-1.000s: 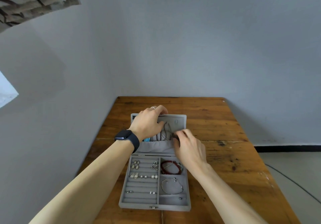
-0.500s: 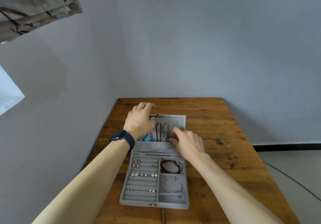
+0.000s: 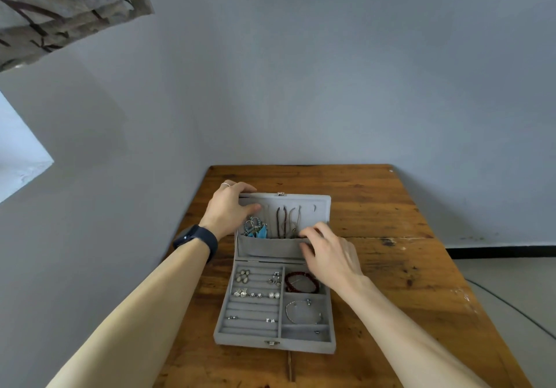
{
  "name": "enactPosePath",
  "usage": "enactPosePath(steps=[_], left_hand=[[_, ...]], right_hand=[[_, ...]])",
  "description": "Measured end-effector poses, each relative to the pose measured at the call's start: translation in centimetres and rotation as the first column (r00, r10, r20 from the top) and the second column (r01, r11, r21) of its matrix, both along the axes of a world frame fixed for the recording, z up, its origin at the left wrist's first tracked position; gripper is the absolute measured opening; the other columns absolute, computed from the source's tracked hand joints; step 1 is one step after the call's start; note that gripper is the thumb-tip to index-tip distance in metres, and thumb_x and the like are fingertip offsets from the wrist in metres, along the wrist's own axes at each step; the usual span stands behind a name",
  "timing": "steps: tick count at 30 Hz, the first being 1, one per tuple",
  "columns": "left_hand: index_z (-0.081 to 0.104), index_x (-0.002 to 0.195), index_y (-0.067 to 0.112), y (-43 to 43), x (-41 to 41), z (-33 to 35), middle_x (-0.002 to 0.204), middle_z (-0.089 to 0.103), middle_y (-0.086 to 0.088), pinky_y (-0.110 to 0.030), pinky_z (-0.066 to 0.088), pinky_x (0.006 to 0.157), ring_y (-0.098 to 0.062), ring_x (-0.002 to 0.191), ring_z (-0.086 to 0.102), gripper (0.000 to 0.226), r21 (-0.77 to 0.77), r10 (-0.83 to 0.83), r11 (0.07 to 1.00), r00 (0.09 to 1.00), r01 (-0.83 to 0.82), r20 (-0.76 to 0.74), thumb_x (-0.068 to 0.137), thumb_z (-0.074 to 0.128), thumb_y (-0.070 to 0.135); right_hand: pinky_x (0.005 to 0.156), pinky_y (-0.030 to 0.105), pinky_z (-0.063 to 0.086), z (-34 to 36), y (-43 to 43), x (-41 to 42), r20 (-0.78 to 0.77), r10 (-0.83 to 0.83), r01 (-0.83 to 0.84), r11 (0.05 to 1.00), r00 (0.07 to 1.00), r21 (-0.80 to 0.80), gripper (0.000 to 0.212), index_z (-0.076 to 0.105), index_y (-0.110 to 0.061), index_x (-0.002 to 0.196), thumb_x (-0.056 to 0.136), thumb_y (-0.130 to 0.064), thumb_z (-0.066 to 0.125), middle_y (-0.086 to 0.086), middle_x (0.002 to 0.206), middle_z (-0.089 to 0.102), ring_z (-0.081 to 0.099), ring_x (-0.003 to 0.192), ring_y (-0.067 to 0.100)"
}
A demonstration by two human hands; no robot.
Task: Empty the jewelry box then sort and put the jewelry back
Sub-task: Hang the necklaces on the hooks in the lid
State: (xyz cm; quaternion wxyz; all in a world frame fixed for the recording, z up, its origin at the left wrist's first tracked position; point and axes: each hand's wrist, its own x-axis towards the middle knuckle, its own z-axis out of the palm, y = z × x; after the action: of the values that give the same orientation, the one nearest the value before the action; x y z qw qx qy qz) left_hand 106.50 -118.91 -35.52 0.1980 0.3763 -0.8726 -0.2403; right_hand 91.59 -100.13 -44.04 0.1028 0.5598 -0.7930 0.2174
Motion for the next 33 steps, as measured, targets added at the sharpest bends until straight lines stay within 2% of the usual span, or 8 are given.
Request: enactPosePath(steps=[3,7,12,16,19,23,31,33], left_hand=[[0.066,0.119,0.025,0.0,0.2,-0.2,0.117,0.053,0.002,-0.029,0.047,0.090,-0.017,0.109,0.052,0.035,-0.024,0.012,1.000,0.999,-0.013,-0.037,0.087,0.076,0.033],[0.068,0.111,0.027,0.2,0.4,-0.3,0.112,0.054,0.003,-0.031,0.051,0.088,-0.015,0.105,0.052,0.028,-0.044,-0.001,0.999,0.995,-0.004,-0.097,0.085,0.078,0.031],[0.068,0.105,0.030,0.4,0.5,0.0,0.110,0.054,0.004,-0.014,0.041,0.073,-0.010,0.100,0.052,0.022,-0.065,-0.033,0.998,0.987,0.023,-0.160,0.086,0.078,0.026],[0.069,0.118,0.028,0.1,0.8,-0.2,0.115,0.056,0.001,-0.018,0.041,0.079,-0.013,0.104,0.051,0.025,-0.049,-0.028,0.999,0.987,0.020,-0.160,0.093,0.070,0.024],[0.066,0.125,0.029,0.0,1.2,-0.4,0.117,0.058,0.000,-0.029,0.046,0.088,-0.017,0.107,0.053,0.030,-0.044,-0.033,0.999,0.988,0.027,-0.149,0.097,0.065,0.022],[0.058,0.135,0.027,0.0,1.5,-0.6,0.132,0.061,-0.006,-0.037,0.050,0.097,-0.025,0.121,0.054,0.038,0.033,-0.005,0.999,0.989,0.010,-0.145,0.099,0.061,0.018],[0.034,0.152,0.022,0.1,1.7,-1.1,0.145,0.051,-0.014,-0.034,0.053,0.091,-0.032,0.125,0.056,0.053,0.145,0.009,0.989,0.994,0.008,-0.113,0.102,0.054,0.022],[0.030,0.154,0.021,0.2,1.6,-1.4,0.146,0.050,-0.015,-0.038,0.052,0.096,-0.034,0.128,0.054,0.057,0.188,0.038,0.982,0.992,-0.015,-0.119,0.102,0.055,0.023]], right_hand=[[0.044,0.024,0.036,-0.3,-0.2,0.1,-0.025,-0.008,0.007,0.999,1.000,-0.051,0.013,0.071,-0.022,0.101,0.089,-0.026,0.073,-0.003,0.097,0.059,0.061,0.055,0.016],[0.046,0.025,0.035,-0.5,-0.7,0.3,-0.048,-0.052,0.048,0.994,0.997,-0.096,0.007,0.073,-0.020,0.094,0.088,-0.023,0.074,-0.002,0.089,0.059,0.060,0.053,0.020],[0.054,0.033,0.050,-1.2,-0.7,0.4,-0.022,-0.086,0.083,0.988,0.996,-0.134,0.007,0.074,-0.016,0.096,0.090,-0.018,0.071,0.000,0.089,0.057,0.059,0.064,0.022],[0.060,0.033,0.051,-1.5,-0.6,0.4,0.006,-0.055,0.056,0.993,0.998,-0.103,0.018,0.073,-0.015,0.109,0.091,-0.017,0.068,0.002,0.096,0.055,0.058,0.075,0.021],[0.068,0.035,0.054,-1.5,-0.5,0.4,0.019,-0.051,0.053,0.996,0.998,-0.067,0.025,0.069,-0.015,0.116,0.092,-0.015,0.066,0.002,0.105,0.056,0.060,0.085,0.021],[0.075,0.038,0.055,-1.6,-0.2,0.4,0.033,-0.048,0.049,0.998,0.998,-0.044,0.032,0.063,-0.017,0.123,0.091,-0.013,0.064,0.003,0.114,0.055,0.060,0.095,0.023],[0.080,0.033,0.054,-0.9,0.3,0.4,0.068,-0.034,0.033,0.999,0.997,0.008,0.038,0.061,-0.017,0.131,0.093,-0.018,0.062,0.002,0.122,0.053,0.058,0.105,0.021],[0.083,0.032,0.055,-0.7,0.5,0.4,0.081,-0.028,0.026,0.999,0.996,0.024,0.040,0.059,-0.018,0.133,0.094,-0.019,0.060,0.001,0.125,0.051,0.056,0.109,0.020]])
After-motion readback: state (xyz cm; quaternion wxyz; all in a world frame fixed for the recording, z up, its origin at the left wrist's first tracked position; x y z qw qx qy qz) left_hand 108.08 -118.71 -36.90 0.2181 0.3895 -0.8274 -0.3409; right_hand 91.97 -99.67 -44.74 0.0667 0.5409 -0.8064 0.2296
